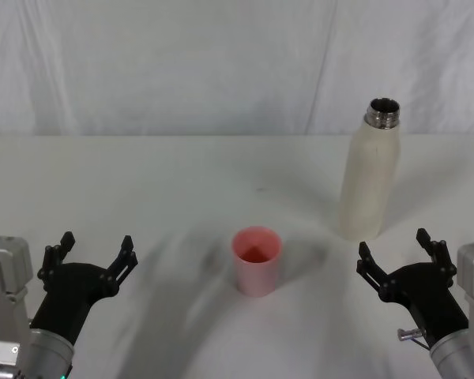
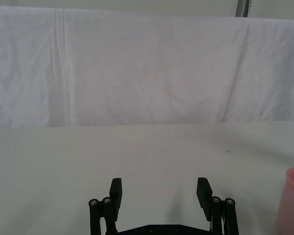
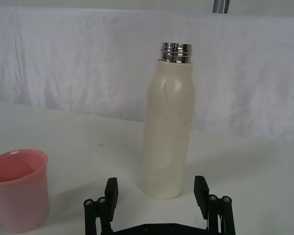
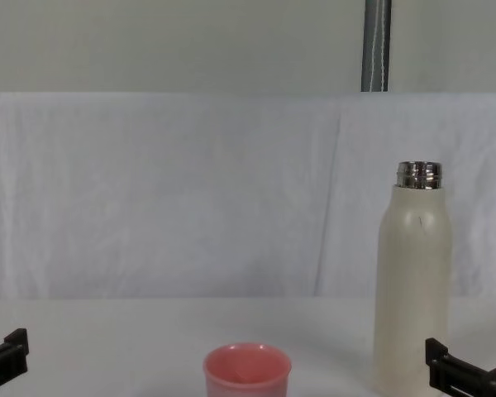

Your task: Grasp the thermos with one hand and pour water into the cup lid.

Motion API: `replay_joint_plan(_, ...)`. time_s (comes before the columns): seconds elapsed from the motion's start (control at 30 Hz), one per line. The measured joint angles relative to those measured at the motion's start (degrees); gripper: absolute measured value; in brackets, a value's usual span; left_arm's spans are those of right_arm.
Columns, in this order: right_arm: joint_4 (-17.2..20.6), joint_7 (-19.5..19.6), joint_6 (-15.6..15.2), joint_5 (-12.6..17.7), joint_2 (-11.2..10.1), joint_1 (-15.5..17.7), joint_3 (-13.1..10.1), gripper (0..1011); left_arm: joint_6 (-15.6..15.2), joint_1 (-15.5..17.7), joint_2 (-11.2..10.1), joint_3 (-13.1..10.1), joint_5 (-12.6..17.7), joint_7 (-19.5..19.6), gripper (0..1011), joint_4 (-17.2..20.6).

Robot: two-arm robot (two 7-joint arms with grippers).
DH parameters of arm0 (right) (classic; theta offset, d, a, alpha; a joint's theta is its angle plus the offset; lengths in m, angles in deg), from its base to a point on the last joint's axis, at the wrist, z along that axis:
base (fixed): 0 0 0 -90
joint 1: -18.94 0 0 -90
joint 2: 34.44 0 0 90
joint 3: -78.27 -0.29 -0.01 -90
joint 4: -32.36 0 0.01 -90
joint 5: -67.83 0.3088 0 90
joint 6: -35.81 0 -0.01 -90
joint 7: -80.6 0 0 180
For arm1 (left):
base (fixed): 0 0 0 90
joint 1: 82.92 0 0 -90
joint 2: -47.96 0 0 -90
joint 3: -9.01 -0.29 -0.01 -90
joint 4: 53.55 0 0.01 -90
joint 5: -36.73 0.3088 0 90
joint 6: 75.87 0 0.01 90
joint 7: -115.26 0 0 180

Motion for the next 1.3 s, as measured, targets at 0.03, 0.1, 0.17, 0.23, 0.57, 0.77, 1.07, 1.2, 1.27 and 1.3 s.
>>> replay_joint_plan(0.03, 0.0, 0.0, 0.0, 0.0, 0.0, 0.0, 0.0, 1001, 0.0, 0.0, 0.0, 0.0, 0.0, 0.0, 1001, 0.0)
replay_joint_plan(0.1, 0.0, 0.0, 0.0, 0.0, 0.0, 0.0, 0.0, 1001, 0.0, 0.0, 0.0, 0.0, 0.0, 0.0, 1001, 0.0)
replay_joint_plan(0.17, 0.0, 0.0, 0.0, 0.0, 0.0, 0.0, 0.0, 1002, 0.0, 0.0, 0.0, 0.0, 0.0, 0.0, 1001, 0.0)
replay_joint_plan(0.23, 0.0, 0.0, 0.0, 0.0, 0.0, 0.0, 0.0, 1002, 0.0, 0.0, 0.0, 0.0, 0.0, 0.0, 1001, 0.0)
replay_joint_plan(0.57, 0.0, 0.0, 0.0, 0.0, 0.0, 0.0, 0.0, 1001, 0.0, 0.0, 0.0, 0.0, 0.0, 0.0, 1001, 0.0)
replay_joint_plan(0.77, 0.0, 0.0, 0.0, 0.0, 0.0, 0.0, 0.0, 1002, 0.0, 0.0, 0.0, 0.0, 0.0, 0.0, 1001, 0.0)
replay_joint_plan(1.07, 0.0, 0.0, 0.0, 0.0, 0.0, 0.0, 0.0, 1002, 0.0, 0.0, 0.0, 0.0, 0.0, 0.0, 1001, 0.0)
replay_joint_plan(1.2, 0.0, -0.43, 0.02, 0.01, 0.17, 0.04, -0.28, 1001, 0.0, 0.0, 0.0, 0.0, 0.0, 0.0, 1001, 0.0)
replay_joint_plan(1.27, 0.01, -1.05, 0.02, 0.05, 0.39, 0.14, -0.7, 1001, 0.0, 0.0, 0.0, 0.0, 0.0, 0.0, 1001, 0.0)
replay_joint_plan(1.3, 0.01, -1.05, 0.02, 0.05, 0.39, 0.14, -0.7, 1001, 0.0, 0.0, 0.0, 0.0, 0.0, 0.0, 1001, 0.0)
